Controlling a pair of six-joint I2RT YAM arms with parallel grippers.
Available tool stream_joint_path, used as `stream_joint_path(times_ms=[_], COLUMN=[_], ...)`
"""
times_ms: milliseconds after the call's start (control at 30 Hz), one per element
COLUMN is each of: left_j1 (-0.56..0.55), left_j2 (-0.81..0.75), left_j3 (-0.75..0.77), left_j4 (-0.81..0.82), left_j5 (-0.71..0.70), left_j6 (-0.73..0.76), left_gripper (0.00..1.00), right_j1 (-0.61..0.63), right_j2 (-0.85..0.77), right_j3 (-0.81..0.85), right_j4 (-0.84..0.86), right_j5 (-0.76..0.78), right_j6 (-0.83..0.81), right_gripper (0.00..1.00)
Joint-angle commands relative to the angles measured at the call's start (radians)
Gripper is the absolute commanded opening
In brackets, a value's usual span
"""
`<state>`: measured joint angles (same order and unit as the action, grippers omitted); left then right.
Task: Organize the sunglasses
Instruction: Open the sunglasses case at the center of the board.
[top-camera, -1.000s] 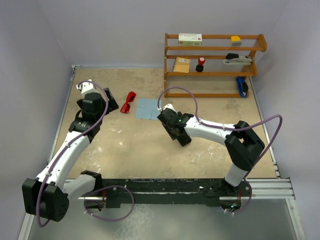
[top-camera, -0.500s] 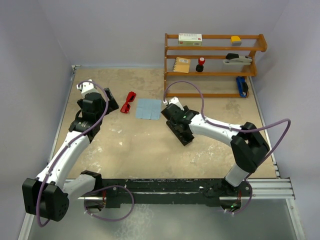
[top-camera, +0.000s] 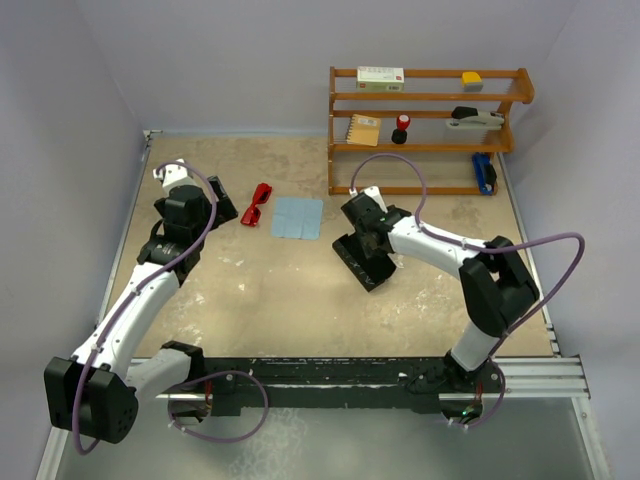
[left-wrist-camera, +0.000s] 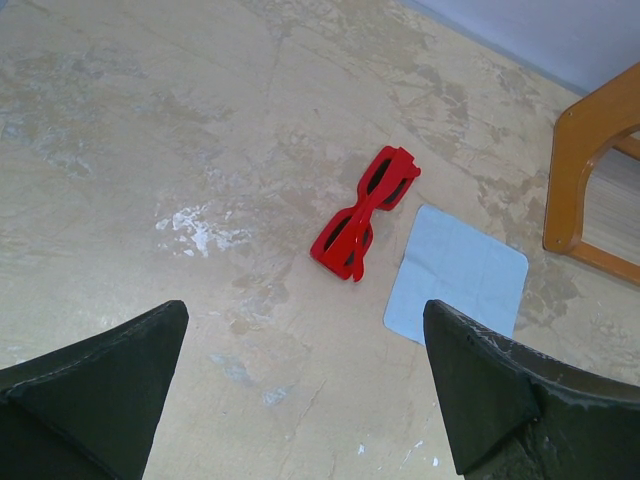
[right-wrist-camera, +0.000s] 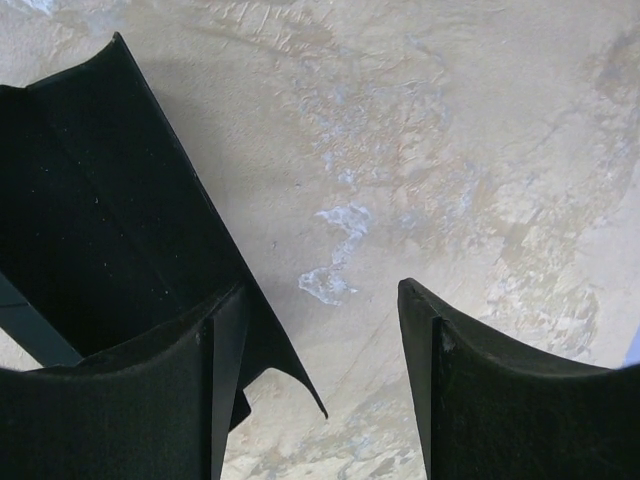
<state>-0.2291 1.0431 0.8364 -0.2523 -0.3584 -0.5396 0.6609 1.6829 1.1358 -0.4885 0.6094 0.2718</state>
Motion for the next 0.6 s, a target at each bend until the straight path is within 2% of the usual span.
stream_joint_path(times_ms=[0,133,200,333,367,400,433,500,533,567], left_j1=[0.008,0.008,0.008,0.008,0.009,0.008,0.008,0.008,0.008,0.008], left_j2=[-0.019,-0.022,-0.021,-0.021,-0.020,-0.019,-0.019,-0.018,-0.018,-0.021], left_j3=[0.007,0.013,0.013,0.005,0.003,0.001,0.000,0.000,-0.001,-0.001], left_j4=[0.026,0.021,0.019,0.027,0.030,0.033,0.034,0.036,0.036,0.035], left_j5=[0.015,0.015,0.013,0.018,0.020,0.023,0.026,0.028,0.030,0.030], left_j6=[-0.009,-0.006,-0.006,-0.017,-0.020,-0.024,-0.026,-0.030,-0.031,-0.030], left_gripper=[0.99,0.99,0.99,0.99,0.99,0.99,0.99,0.99,0.99,0.99], right_j1=[0.002,0.007,0.018,0.049,0.058,0.071,0.080,0.090,0.091,0.092], right_j2=[0.020,-0.037,-0.085,-0.135,-0.142,-0.149,-0.154,-0.155,-0.155,-0.156], right_j3=[0.000,0.001,0.001,0.022,0.027,0.027,0.023,0.011,0.000,-0.016], right_j4=[-0.027,-0.012,-0.006,-0.040,-0.048,-0.048,-0.048,-0.050,-0.048,-0.043], right_j5=[-0.016,0.011,-0.001,-0.001,-0.012,-0.037,-0.059,-0.100,-0.114,-0.120], right_j6=[0.033,0.031,0.016,-0.006,-0.008,-0.025,-0.029,-0.027,-0.025,-0.021], right_gripper=[0.64,0.60,0.53,0.46,0.40,0.28,0.23,0.04,0.00,0.00])
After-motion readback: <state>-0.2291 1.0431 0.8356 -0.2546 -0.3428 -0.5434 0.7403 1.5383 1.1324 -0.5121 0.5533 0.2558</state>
